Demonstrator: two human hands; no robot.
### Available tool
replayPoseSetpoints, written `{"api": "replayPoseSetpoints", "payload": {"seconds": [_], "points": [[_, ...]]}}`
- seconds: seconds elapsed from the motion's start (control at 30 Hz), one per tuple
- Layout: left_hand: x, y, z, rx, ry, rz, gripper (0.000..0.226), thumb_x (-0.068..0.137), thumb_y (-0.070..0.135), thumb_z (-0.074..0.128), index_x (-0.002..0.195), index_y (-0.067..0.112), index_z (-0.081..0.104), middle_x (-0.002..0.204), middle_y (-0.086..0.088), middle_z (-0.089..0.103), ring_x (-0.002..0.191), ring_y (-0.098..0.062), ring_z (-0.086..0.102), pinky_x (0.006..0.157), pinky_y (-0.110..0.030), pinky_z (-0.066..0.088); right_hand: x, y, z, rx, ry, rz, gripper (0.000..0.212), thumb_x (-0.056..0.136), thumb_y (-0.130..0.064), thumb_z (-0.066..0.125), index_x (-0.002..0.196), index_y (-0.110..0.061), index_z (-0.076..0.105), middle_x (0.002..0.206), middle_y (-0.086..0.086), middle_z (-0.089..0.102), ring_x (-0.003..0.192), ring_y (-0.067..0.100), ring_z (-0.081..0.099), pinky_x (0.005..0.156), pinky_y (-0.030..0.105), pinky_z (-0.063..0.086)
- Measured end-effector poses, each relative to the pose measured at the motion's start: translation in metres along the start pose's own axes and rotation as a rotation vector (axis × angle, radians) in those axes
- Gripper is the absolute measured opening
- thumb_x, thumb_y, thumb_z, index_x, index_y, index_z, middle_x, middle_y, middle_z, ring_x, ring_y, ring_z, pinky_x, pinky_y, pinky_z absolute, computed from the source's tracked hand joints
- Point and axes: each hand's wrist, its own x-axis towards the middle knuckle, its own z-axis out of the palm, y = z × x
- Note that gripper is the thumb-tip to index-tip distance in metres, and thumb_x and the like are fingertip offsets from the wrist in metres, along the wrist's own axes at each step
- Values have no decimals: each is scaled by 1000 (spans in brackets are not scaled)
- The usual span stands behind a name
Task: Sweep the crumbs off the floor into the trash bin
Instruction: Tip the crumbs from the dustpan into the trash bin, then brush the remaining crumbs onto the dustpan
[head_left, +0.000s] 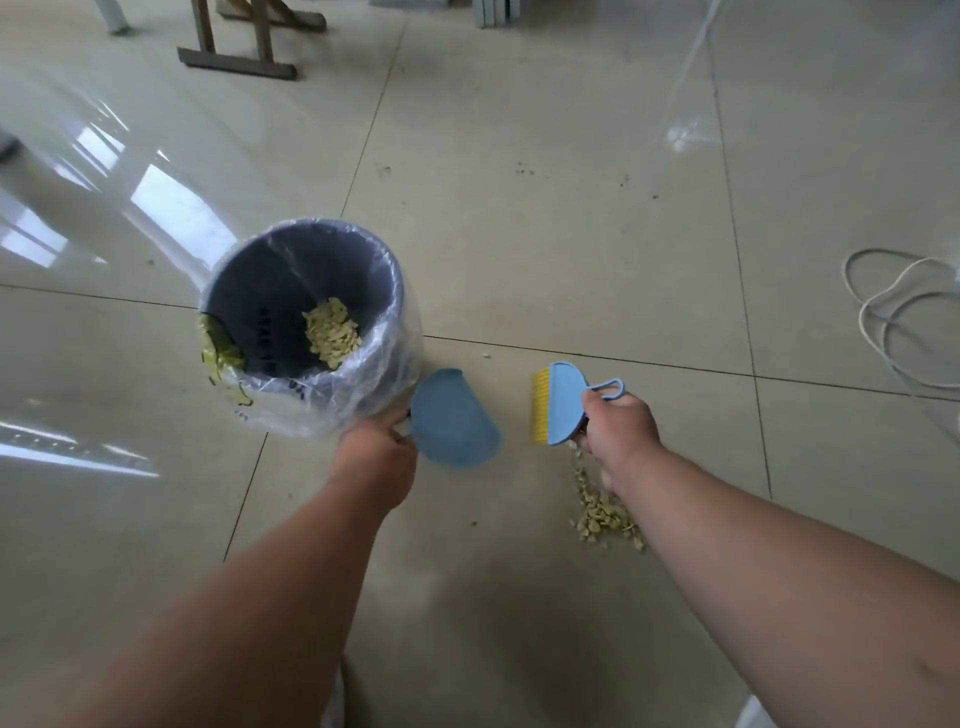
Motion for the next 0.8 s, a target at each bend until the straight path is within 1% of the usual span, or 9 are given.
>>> {"api": "replayPoseSetpoints", "payload": {"seconds": [0.07,0.17,0.33,0.43,0.5,0.57,0.63,0.7,0.8], "points": [[4,-11,3,-11,8,-23,44,92,15,67,134,28,70,94,-8,74,87,-26,66,76,-22,41,11,0,23,-12,-24,4,19,83,-36,63,84,-19,71,91,6,78,89,33,77,85,58,62],[14,-24,10,-33,-24,-99,42,93,23,67,134,28,69,89,-2,71,81,-21,63,74,-23,42,20,-6,59,-45,-34,-6,21,82,-38,62,83,-19,72,90,9,77,94,37,76,83,60,62],[26,-38,19,-29,-43,-115,42,93,29,66,134,35,68,103,-5,77,94,-24,70,77,-27,49,31,-15,110,-85,-52,-11,20,89,-34,61,86,-15,69,94,12,77,93,35,76,86,48,63],[34,-45,24,-37,-44,-130,40,93,29,65,132,36,69,104,-3,77,97,-24,70,78,-27,47,36,-17,127,-101,-50,-4,19,94,-30,59,91,-14,69,84,7,72,75,28,68,70,30,54],[39,-44,25,-72,-50,-153,40,93,27,66,132,33,70,91,0,74,88,-22,67,77,-26,45,41,-15,130,-100,-28,20,18,97,-28,58,95,-14,69,78,3,66,67,24,58,59,24,43],[44,-41,27,-95,-58,-168,40,94,27,66,133,34,70,74,7,63,76,-17,60,74,-25,44,46,-15,126,-98,-3,38,15,98,-27,58,95,-17,69,76,-1,63,68,21,56,57,21,40],[48,-38,29,-103,-63,-179,41,95,27,65,134,36,69,75,8,61,77,-16,61,74,-26,46,52,-16,119,-72,16,58,13,96,-28,60,94,-18,69,81,-2,67,75,23,65,63,24,48],[49,-33,32,-102,-59,-182,42,95,25,63,136,35,67,82,6,65,82,-18,64,76,-26,47,64,-13,109,-15,36,81,13,90,-30,60,87,-20,69,86,0,72,85,28,74,76,37,60],[49,-27,39,-130,-62,-173,43,96,23,62,137,35,67,70,10,60,67,-10,57,70,-25,44,86,-3,86,75,83,104,15,81,-34,61,81,-21,68,86,2,75,88,32,77,84,52,63]]}}
